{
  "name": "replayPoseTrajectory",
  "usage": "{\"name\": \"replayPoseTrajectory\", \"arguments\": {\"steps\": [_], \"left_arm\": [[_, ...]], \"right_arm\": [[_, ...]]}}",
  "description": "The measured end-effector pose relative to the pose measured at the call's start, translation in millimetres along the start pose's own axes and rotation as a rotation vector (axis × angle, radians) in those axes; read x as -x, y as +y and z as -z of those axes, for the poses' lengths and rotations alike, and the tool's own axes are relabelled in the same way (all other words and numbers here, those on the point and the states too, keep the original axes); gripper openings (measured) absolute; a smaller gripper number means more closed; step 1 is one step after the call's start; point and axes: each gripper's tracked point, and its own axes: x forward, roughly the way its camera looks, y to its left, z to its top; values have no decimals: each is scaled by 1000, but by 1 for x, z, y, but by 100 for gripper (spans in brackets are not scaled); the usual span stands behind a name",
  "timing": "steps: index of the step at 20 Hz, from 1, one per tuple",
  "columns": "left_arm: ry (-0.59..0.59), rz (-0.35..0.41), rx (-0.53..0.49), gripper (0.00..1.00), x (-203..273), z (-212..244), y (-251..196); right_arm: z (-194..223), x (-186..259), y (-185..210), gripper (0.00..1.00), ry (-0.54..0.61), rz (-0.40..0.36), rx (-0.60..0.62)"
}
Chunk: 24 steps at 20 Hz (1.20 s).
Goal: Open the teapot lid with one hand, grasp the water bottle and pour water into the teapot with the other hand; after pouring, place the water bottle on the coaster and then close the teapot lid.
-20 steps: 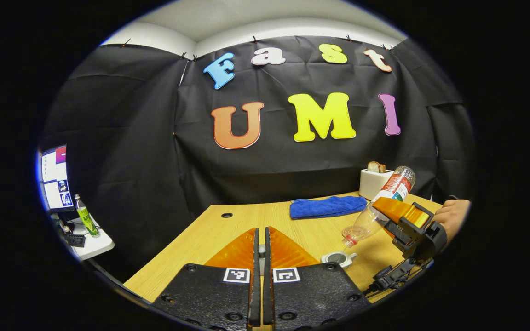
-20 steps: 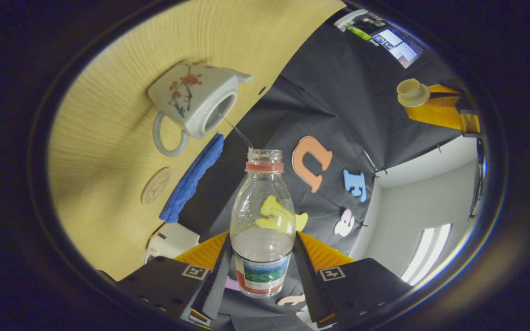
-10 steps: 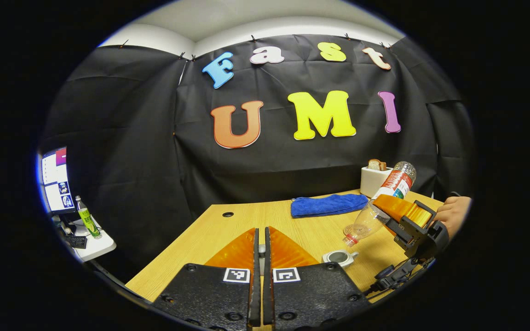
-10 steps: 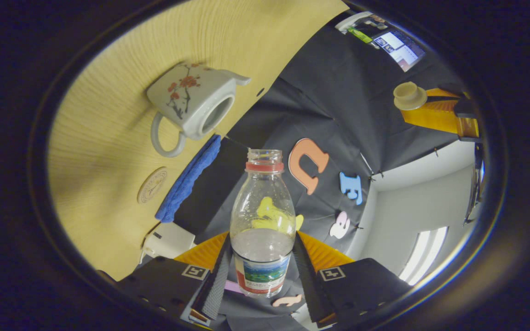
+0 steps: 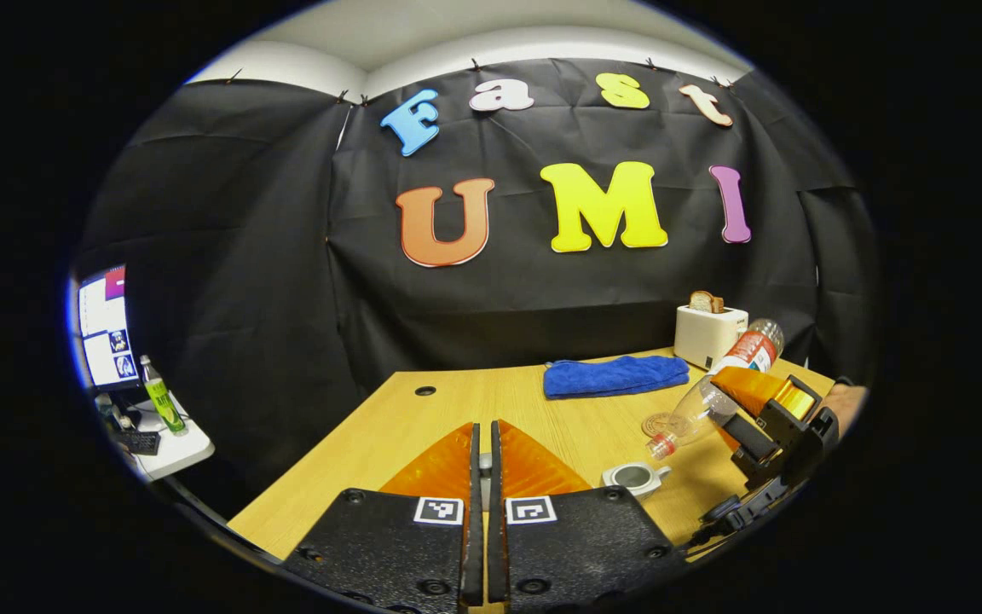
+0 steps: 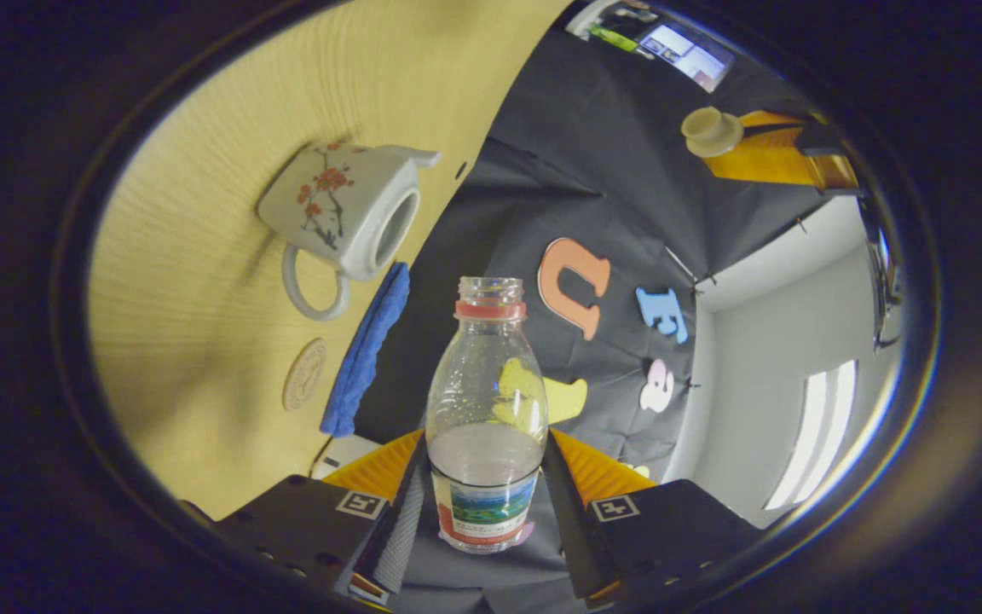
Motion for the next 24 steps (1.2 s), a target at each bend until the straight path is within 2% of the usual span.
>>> {"name": "replayPoseTrajectory", "arguments": {"steps": [1, 4, 6, 8, 9, 10, 11, 12, 18, 21, 22, 24], "left_arm": [[6, 8, 13, 5, -1, 2, -2], [17, 0, 0, 4, -3, 6, -6], [5, 25, -21, 4, -2, 3, -11], [4, 20, -15, 5, -1, 3, -8], [3, 20, -7, 0, -1, 2, -6], [4, 21, 1, 5, -1, 2, -6], [2, 23, 5, 5, 0, 1, -7], [0, 25, 5, 5, -1, 1, -7], [8, 31, 3, 4, -3, 4, -12], [16, 29, 7, 4, -5, 7, -12], [17, 32, 6, 4, -6, 7, -14], [18, 33, -1, 4, -7, 8, -17]], "right_arm": [[2, 1, 5, 75, 8, -18, -73], [8, 3, 8, 72, 30, -55, -264], [14, 1, 3, 75, 47, -60, -365], [25, 3, 1, 72, 64, -74, -451], [29, 4, 0, 72, 72, -81, -496], [35, 4, -1, 72, 79, -93, -547], [38, 1, 0, 72, 86, -108, -612], [42, -3, 3, 75, 99, -128, -689], [52, -36, 18, 75, 154, -252, -1131], [50, -53, 29, 72, 167, -312, -1329], [48, -58, 34, 75, 177, -336, -1406], [46, -69, 45, 72, 185, -381, -1561]]}}
